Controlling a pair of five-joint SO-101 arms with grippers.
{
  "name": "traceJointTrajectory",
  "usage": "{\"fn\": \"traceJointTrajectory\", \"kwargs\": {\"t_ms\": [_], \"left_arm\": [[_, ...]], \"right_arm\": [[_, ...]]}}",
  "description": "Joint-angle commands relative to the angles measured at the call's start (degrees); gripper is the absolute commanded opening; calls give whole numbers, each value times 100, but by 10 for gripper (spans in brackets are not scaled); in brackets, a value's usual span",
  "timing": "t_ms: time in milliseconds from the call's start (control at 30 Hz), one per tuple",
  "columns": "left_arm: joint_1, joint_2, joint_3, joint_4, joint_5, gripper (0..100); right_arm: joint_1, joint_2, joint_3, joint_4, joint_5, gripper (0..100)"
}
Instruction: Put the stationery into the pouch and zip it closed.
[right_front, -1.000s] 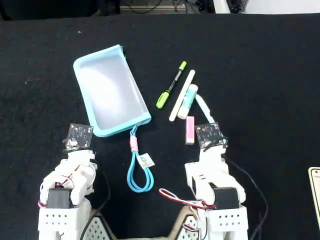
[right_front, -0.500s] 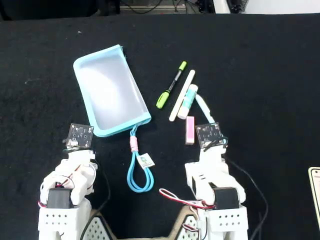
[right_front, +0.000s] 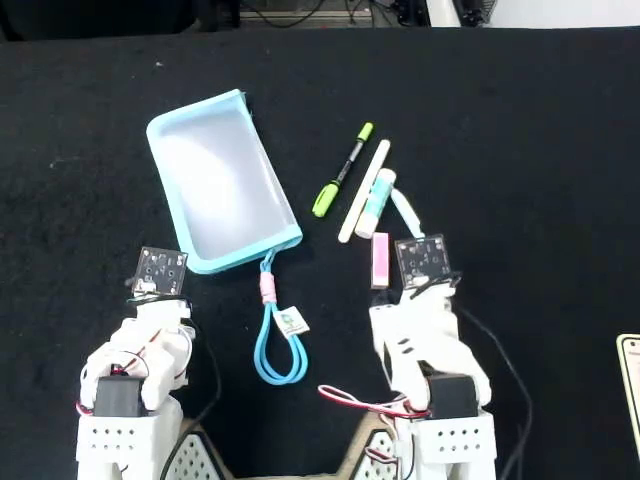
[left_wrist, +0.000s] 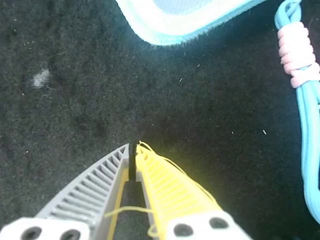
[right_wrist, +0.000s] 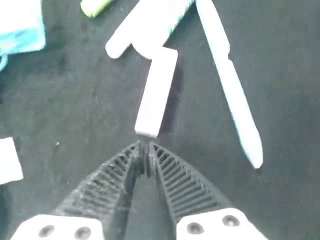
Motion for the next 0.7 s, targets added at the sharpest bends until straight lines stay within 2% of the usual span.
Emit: {"fn": "traceJointTrajectory", "kwargs": {"t_ms": [0, 100, 267, 400, 467, 533, 667], "left_arm": [[-4, -62, 136, -26, -44, 31], [-92, -70, -154, -246, -53, 33], [-927, -70, -989, -941, -237, 34], [-1587, -70, -1604, -1125, -1952, 34], [-1648, -70, -1886, -1240, -2409, 34], [-1648, -70, -2053, -1556, -2040, 34], [-1648, -70, -2167, -2198, -334, 34]], "right_arm": [[62, -549, -171, -571, 1064, 15], [70, -549, -646, -774, 1459, 15], [70, -549, -1789, -756, 1284, 15], [79, -541, -2782, -756, 1284, 15], [53, -541, -3266, -756, 1275, 15], [44, -532, -3732, -800, 1266, 15], [44, -330, -4778, -703, 941, 15]]}}
